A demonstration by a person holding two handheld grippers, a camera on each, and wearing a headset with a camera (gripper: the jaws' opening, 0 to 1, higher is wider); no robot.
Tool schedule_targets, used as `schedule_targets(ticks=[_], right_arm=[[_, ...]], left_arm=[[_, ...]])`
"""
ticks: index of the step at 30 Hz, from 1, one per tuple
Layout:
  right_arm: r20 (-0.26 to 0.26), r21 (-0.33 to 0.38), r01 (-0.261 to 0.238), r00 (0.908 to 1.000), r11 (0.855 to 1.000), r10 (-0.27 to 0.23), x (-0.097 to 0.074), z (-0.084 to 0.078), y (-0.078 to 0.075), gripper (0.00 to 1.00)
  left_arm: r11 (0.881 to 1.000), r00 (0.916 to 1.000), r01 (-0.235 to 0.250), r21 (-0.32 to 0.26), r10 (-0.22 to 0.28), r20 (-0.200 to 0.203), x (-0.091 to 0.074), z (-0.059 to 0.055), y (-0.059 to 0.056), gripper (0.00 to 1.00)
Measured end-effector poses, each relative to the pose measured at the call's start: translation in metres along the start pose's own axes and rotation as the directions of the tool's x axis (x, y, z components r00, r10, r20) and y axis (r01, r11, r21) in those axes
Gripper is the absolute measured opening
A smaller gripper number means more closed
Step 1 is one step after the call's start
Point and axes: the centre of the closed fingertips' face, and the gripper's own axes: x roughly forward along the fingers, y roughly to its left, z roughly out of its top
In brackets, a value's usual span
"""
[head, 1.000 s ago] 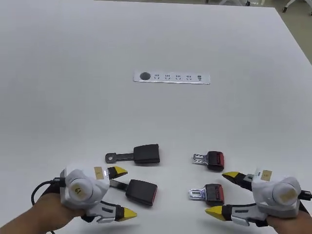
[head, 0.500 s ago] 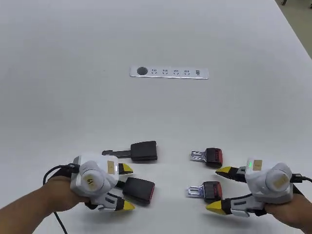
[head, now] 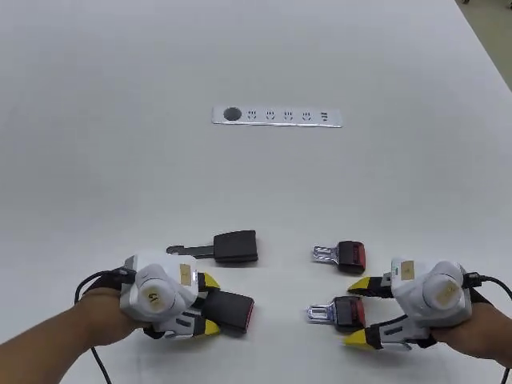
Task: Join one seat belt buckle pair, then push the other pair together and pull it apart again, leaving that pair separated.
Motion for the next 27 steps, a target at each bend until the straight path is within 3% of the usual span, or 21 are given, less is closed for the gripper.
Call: schedule_targets(ticks=[2,3,4,5,9,18,27], right_arm=[[-0.016,-0.022,-0.002,0.9999,1.0,0.001,0.0,0.001,0.001,0.43],[-0.043,-0.074,0.025,0.9987,0.997,-0.028,-0.002,-0.001,-0.005,0.36],[-0.025,-0.087,-0.016,0.9996,0.996,0.014,0.0,0.004,0.003,0.35],[-0.041,-0.063,0.009,0.9991,0.998,-0.012,-0.001,0.004,0.001,0.35],[-0.06,-0.069,0.006,0.9982,0.998,-0.01,-0.003,0.006,0.005,0.35],[-0.104,-0.089,-0.017,0.9946,0.996,0.007,0.0,-0.002,-0.001,0.34],[-0.097,-0.088,-0.009,0.9952,0.996,0.001,0.008,0.007,0.001,0.34]], left_arm=[[1.0,0.9999,-0.015,-0.016,0.015,0.007,0.0,-0.001,0.001,0.36],[1.0,0.9997,-0.022,-0.019,0.022,0.008,-0.001,-0.001,0.001,0.36],[0.999,0.9993,-0.035,-0.032,0.035,0.01,-0.002,0.0,0.001,0.35],[0.999,0.9991,-0.04,-0.036,0.04,0.011,-0.002,0.0,0.001,0.34],[0.997,0.9981,-0.061,-0.044,0.062,0.005,-0.003,0.002,0.0,0.34],[0.999,0.999,-0.04,-0.018,0.039,-0.023,-0.002,0.003,0.0,0.33],[1.0,0.9987,-0.027,-0.009,0.026,-0.043,-0.001,0.003,0.002,0.33]])
